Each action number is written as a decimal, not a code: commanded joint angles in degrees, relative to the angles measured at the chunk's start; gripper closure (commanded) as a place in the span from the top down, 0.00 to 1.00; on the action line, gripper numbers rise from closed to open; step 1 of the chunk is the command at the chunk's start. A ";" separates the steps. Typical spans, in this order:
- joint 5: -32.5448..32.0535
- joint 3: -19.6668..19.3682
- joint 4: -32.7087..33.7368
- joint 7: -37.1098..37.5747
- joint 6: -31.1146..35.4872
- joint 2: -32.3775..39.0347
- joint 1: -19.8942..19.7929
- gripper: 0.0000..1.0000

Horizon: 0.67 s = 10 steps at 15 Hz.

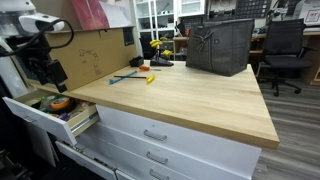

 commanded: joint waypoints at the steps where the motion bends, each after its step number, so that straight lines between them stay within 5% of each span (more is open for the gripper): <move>1: 2.31 2.55 0.50 2.68 2.10 6.52 -0.95 1.00; 10: 0.84 7.29 2.26 16.83 9.32 19.89 -5.36 1.00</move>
